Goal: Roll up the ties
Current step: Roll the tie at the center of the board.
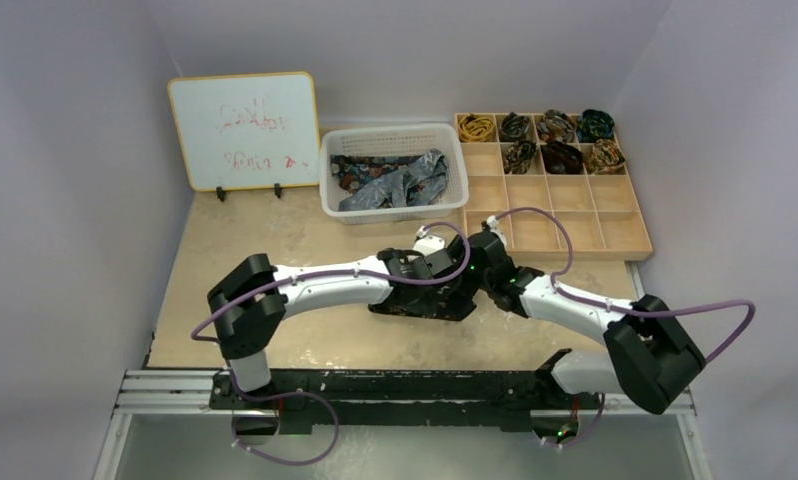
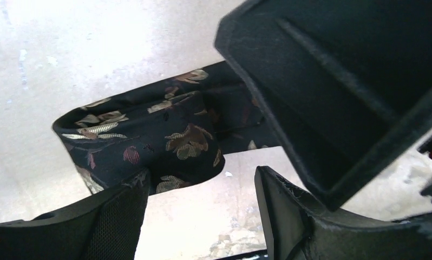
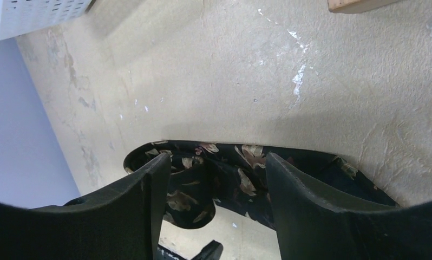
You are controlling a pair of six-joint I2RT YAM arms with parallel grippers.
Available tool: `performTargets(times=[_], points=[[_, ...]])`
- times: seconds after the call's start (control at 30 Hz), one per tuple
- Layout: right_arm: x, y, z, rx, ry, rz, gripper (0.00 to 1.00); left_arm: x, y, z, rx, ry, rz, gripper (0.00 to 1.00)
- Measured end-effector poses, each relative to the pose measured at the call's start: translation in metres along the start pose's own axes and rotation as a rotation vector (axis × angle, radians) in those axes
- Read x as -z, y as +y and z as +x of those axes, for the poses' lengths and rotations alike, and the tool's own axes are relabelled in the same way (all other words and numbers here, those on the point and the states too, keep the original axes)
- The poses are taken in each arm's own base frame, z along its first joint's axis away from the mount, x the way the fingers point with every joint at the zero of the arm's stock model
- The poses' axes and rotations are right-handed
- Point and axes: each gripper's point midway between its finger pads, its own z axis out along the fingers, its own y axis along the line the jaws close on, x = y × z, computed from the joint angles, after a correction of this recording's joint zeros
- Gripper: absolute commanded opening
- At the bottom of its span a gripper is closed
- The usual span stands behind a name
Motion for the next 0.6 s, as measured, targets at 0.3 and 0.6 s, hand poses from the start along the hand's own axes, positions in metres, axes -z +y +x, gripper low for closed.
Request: performTargets(times=[0.3, 0.6], points=[[0.003, 0.011, 0.005, 0.029, 0.036, -0.063, 0.77, 0.033, 0.001, -0.013, 0.099, -0.058, 0.235, 0.75], [0.007, 0.034, 0.023, 0.085, 0.095, -0.243, 0.77, 0.054, 0.048, -0.031, 0.261, -0.159, 0.333, 0.83]])
